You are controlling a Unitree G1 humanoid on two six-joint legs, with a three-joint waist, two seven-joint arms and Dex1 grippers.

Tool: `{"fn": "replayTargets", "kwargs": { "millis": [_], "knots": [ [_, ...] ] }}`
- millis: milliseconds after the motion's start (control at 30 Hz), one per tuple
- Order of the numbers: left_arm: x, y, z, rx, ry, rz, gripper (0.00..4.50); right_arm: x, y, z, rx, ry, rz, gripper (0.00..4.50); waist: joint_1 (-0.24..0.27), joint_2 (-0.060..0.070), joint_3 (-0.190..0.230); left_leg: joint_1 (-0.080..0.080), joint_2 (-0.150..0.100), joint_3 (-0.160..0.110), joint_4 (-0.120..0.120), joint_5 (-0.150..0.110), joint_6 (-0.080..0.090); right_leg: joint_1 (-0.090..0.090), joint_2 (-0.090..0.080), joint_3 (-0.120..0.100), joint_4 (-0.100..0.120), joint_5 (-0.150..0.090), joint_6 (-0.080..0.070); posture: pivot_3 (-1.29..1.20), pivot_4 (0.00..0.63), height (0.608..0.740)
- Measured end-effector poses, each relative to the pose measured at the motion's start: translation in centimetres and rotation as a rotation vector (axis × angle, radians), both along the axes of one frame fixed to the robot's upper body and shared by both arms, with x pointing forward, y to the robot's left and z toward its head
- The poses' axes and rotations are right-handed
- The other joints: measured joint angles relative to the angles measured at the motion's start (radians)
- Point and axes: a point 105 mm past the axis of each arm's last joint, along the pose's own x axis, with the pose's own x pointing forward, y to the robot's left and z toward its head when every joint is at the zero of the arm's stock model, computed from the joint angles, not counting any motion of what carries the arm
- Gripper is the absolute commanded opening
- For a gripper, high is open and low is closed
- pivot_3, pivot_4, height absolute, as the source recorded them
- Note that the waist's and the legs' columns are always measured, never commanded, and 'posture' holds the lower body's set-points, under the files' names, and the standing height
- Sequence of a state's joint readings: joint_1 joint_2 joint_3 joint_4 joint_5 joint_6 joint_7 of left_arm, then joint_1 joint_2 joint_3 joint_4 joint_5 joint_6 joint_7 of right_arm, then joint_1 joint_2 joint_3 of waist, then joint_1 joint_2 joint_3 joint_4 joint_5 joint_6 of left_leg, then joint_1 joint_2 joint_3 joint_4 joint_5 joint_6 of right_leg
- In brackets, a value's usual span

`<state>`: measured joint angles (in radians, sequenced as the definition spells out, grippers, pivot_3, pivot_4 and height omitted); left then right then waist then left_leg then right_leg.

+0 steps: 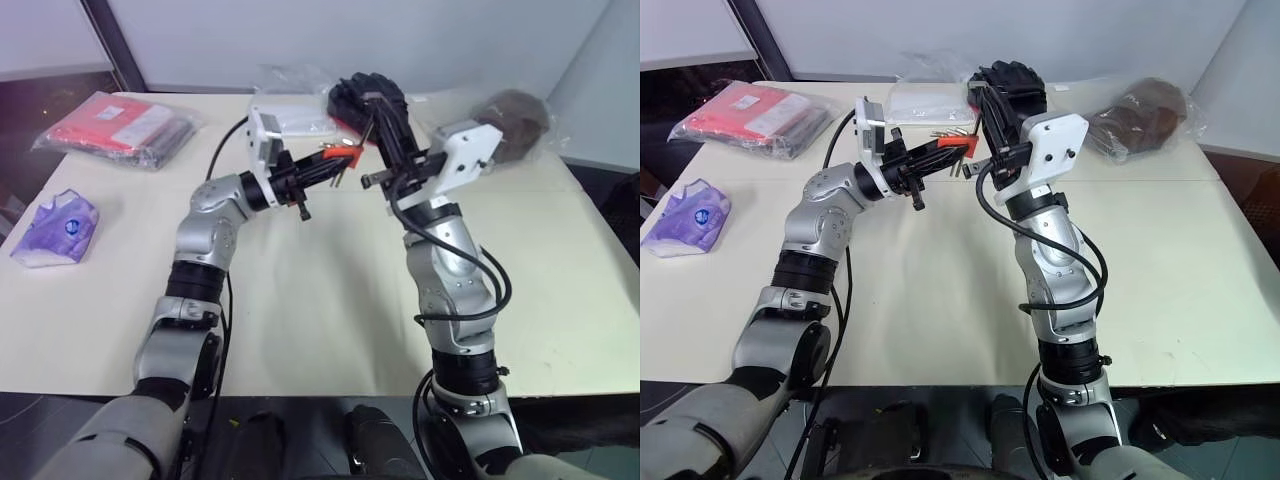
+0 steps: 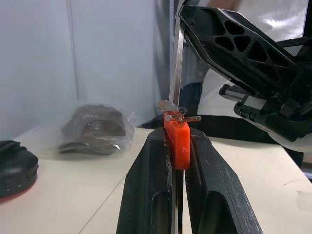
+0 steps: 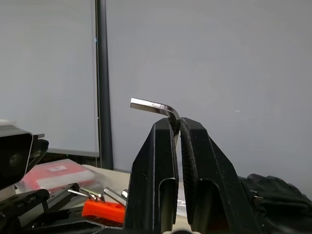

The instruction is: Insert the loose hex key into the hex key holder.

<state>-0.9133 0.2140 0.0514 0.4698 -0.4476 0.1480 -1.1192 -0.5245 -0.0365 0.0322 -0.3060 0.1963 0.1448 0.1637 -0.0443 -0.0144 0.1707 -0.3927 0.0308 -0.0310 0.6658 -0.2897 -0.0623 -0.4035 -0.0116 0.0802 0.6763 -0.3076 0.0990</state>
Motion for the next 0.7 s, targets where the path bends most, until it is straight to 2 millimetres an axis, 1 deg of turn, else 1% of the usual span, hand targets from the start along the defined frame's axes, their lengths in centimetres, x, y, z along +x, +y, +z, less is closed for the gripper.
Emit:
{"fn": "replayTargets", "kwargs": {
  "millis": [133,233,267,300,333,433,633,700],
  "knots": [
    [0.0,0.0,0.0,0.000,0.000,0.000,0.00,0.1,0.0,-0.3,-0.003,0.012,0.000,0.02,0.000,0.000,0.000,0.000,0.000,0.000,0.000,0.000,0.000,0.000,0.000,0.000,0.000,0.000,0.000,0.00,0.150,0.740],
    [0.0,0.0,0.0,0.000,0.000,0.000,0.00,0.2,0.0,-0.4,-0.005,0.020,-0.003,1.05,0.000,0.000,0.000,0.000,0.000,0.000,0.000,0.000,0.000,0.000,0.000,0.000,0.000,0.000,0.000,0.00,0.150,0.740],
    [0.0,0.0,0.0,0.000,0.000,0.000,0.00,0.2,0.0,-0.4,-0.007,0.023,-0.006,1.56,0.000,0.000,0.000,0.000,0.000,0.000,0.000,0.000,0.000,0.000,0.000,0.000,0.000,0.000,0.000,0.00,0.150,0.740],
    [0.0,0.0,0.0,0.000,0.000,0.000,0.00,0.3,0.0,-0.5,-0.009,0.027,-0.008,1.96,0.000,0.000,0.000,0.000,0.000,0.000,0.000,0.000,0.000,0.000,0.000,0.000,0.000,0.000,0.000,0.00,0.150,0.740],
    [0.0,0.0,0.0,0.000,0.000,0.000,0.00,0.4,0.0,-0.6,-0.010,0.031,-0.008,2.52,0.000,0.000,0.000,0.000,0.000,0.000,0.000,0.000,0.000,0.000,0.000,0.000,0.000,0.000,0.000,0.00,0.150,0.740],
    [0.0,0.0,0.0,0.000,0.000,0.000,0.00,0.4,0.0,-0.7,-0.013,0.038,-0.008,4.00,0.000,0.000,0.000,0.000,0.000,0.000,0.000,0.000,0.000,0.000,0.000,0.000,0.000,0.000,0.000,0.00,0.150,0.740],
    [0.0,0.0,0.0,-0.001,0.000,0.002,0.00,0.4,-0.6,-2.1,-0.045,0.082,-0.017,4.00,0.001,0.000,0.000,0.000,0.000,0.000,0.000,0.000,0.000,0.000,0.000,0.000,-0.001,0.000,0.000,0.00,0.150,0.740],
    [0.1,-0.1,0.0,-0.009,0.005,0.005,0.00,-0.2,-1.0,-2.3,-0.050,0.086,-0.018,4.00,0.002,0.000,0.000,-0.001,0.000,0.000,0.000,0.000,0.000,0.000,0.000,0.000,-0.001,0.000,0.000,0.00,0.150,0.740]
  ]
}}
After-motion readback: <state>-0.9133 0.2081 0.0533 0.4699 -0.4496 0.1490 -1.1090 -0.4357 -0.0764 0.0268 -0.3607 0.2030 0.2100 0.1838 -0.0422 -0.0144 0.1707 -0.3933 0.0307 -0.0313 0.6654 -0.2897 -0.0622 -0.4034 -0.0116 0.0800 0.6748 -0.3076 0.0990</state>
